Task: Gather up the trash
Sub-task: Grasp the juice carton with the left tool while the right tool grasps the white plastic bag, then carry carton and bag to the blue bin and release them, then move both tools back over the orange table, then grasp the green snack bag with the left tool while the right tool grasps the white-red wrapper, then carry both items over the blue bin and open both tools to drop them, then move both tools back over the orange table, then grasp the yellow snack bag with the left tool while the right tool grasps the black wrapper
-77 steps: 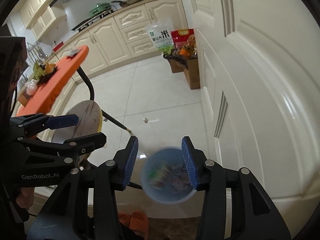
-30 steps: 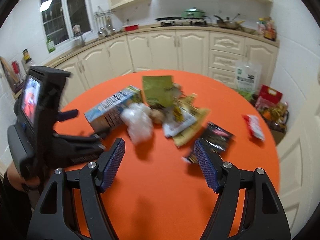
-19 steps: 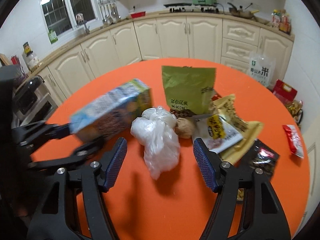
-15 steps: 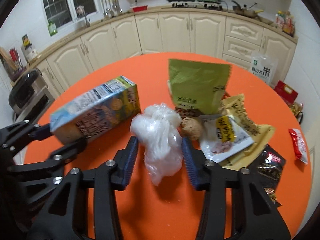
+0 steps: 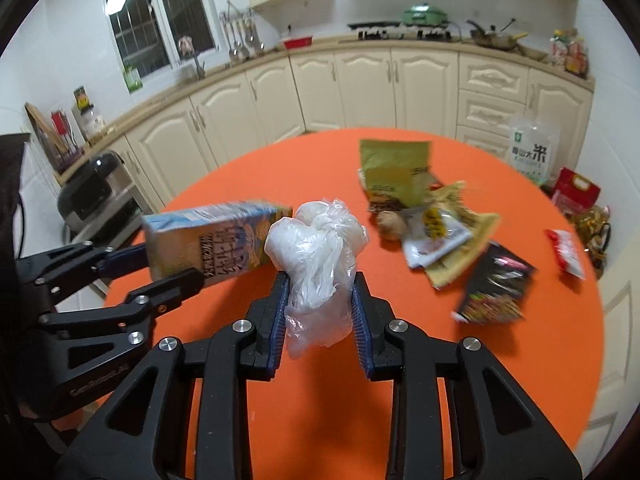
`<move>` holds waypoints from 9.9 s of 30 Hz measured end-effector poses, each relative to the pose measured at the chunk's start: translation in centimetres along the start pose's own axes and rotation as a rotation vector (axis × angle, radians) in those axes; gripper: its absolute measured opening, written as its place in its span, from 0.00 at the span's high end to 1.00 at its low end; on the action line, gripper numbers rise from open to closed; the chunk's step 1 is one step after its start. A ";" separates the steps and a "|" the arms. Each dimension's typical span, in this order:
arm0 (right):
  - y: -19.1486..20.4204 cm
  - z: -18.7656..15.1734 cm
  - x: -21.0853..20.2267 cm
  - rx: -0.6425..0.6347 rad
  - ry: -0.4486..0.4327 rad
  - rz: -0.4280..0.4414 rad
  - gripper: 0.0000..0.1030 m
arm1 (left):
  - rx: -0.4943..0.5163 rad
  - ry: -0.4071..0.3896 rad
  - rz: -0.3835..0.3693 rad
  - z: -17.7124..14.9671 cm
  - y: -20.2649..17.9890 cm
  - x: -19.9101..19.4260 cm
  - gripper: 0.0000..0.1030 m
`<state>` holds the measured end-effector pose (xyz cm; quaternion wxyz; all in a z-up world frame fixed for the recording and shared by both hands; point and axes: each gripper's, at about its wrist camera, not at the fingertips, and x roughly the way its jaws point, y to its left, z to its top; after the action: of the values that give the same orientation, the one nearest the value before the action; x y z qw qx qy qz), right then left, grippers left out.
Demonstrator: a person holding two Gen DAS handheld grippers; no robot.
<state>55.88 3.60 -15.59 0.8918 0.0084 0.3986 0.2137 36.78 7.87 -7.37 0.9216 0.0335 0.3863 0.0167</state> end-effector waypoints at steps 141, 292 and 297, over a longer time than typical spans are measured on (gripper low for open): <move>-20.3 2.2 5.4 0.066 0.119 -0.291 0.66 | 0.030 0.074 -0.111 13.5 -0.3 14.3 0.66; -18.5 -1.6 2.3 0.126 0.066 -0.065 0.84 | 0.204 0.120 0.079 10.7 -14.7 13.2 0.26; -18.2 -1.7 2.4 0.126 0.064 -0.054 0.84 | 0.208 0.184 0.071 11.0 -15.2 15.0 0.70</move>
<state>62.89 -12.25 -21.82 0.8817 0.0468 0.4397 0.1645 55.21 -7.01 -11.46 0.8727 0.1409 0.4673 0.0120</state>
